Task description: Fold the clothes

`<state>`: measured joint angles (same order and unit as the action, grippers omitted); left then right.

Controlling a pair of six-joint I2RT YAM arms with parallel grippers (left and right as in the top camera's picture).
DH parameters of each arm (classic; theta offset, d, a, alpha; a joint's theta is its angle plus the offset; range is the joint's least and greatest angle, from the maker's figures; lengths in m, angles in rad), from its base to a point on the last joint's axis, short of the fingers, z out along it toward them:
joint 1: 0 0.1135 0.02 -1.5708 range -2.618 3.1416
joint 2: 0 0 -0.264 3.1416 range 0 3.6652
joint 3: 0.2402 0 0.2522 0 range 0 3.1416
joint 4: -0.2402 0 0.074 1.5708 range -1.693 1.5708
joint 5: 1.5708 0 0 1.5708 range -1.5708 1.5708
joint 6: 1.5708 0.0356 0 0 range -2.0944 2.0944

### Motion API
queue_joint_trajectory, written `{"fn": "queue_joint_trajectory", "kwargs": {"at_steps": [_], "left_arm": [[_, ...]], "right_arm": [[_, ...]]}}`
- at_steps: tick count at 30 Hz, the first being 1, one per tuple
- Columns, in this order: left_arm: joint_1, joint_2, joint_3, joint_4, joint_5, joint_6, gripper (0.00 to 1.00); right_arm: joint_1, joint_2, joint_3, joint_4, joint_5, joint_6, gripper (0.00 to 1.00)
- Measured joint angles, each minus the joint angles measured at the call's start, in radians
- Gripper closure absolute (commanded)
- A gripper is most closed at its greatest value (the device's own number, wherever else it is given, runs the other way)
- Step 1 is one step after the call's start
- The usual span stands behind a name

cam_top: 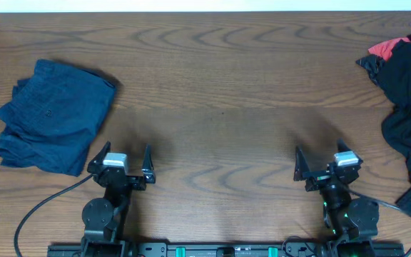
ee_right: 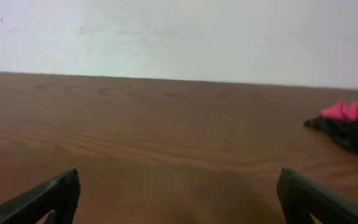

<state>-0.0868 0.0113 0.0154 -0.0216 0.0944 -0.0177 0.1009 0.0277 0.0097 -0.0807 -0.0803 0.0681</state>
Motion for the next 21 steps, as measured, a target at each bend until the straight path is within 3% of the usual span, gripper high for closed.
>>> {"fn": "queue_joint_trajectory", "kwargs": {"at_steps": [9,16,21], "left_arm": [[0.000,0.119,0.063,-0.092,0.072,-0.098,0.02],[0.000,0.388,0.340,-0.272,0.091,-0.117,0.02],[0.000,0.569,0.496,-0.367,0.095,-0.117,0.02]], "right_arm": [[0.000,0.247,0.194,-0.306,0.121,0.141,0.01],[0.000,0.611,0.529,-0.545,0.198,0.161,0.01],[0.000,0.809,0.664,-0.571,0.192,0.163,0.01]]}}
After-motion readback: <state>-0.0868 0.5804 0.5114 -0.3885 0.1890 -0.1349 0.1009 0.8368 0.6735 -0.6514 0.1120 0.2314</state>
